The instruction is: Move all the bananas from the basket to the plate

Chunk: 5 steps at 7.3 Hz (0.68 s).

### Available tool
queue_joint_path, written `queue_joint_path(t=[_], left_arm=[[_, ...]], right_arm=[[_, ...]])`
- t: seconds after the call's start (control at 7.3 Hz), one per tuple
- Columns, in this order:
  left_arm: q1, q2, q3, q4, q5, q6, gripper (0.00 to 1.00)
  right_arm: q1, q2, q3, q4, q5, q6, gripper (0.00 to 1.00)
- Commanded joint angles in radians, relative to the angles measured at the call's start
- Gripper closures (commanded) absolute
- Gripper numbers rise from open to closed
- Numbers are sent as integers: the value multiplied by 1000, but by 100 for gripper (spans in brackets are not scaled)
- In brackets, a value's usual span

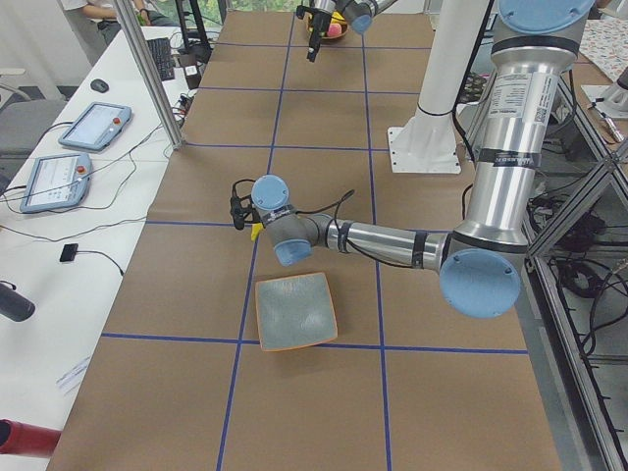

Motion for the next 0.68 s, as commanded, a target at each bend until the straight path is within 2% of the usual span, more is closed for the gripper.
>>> queue_joint_path(t=[0.0,0.27,0.55], left_arm=[[-42,48,-3,146,117,242,100],[-45,66,-38,345,222,428,100],[-43,138,-170,568,308,446,100]], right_arm=[[0,-3,-17,-1,-3,0,0],[-1,1,-37,0,-8,0,0],[-4,11,-53,0,-8,2,0]])
